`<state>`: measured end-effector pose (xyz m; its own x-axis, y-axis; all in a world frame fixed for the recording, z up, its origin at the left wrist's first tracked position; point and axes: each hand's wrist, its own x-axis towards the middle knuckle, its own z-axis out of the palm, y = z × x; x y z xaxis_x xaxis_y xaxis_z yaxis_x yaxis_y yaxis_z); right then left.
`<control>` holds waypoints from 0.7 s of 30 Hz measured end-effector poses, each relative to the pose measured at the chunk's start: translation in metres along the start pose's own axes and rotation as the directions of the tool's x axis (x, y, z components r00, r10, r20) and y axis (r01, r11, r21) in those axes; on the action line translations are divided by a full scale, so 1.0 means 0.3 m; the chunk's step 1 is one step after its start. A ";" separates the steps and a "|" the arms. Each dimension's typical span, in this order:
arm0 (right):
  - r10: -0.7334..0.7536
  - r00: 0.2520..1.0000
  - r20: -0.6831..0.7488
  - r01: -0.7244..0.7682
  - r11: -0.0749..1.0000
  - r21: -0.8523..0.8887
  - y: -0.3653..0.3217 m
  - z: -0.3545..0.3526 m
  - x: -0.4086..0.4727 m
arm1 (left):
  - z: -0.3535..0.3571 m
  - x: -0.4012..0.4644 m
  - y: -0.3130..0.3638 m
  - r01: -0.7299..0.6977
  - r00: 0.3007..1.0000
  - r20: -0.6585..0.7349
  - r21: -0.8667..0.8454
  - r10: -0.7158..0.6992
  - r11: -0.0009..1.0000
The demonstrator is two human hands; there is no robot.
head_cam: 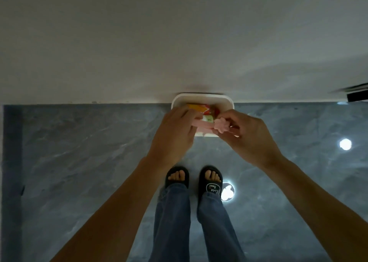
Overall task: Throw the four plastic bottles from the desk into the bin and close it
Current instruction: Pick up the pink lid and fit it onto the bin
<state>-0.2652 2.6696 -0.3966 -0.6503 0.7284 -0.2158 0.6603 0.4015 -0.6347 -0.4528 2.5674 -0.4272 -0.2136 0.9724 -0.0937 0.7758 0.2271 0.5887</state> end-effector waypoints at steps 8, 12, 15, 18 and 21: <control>-0.310 0.926 -0.214 0.258 0.936 -0.238 0.131 0.159 -0.012 | 0.118 0.015 -0.076 0.633 0.693 0.184 -0.618 -0.697 0.466; -0.415 0.889 -0.194 0.357 0.893 -0.275 0.207 0.288 0.018 | 0.191 0.061 -0.133 0.579 0.509 0.427 -0.812 -0.747 -0.070; -0.413 0.892 -0.183 0.359 0.894 -0.267 0.253 0.362 0.028 | 0.241 0.080 -0.161 0.553 0.523 0.416 -0.830 -0.744 -0.075; -0.299 0.931 -0.207 0.236 0.930 -0.281 0.283 0.411 0.012 | 0.278 0.078 -0.176 0.534 0.517 0.446 -0.835 -0.731 -0.132; -0.032 0.970 -0.240 -0.046 0.950 -0.309 0.278 0.445 -0.042 | 0.306 0.065 -0.181 0.514 0.500 0.406 -0.850 -0.765 -0.115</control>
<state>-0.2521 2.6197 -0.5459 -0.5616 0.8273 -0.0110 0.7730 0.5199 -0.3636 -0.4446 2.5790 -0.5349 -0.4594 0.3335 -0.8232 -0.7038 0.4287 0.5664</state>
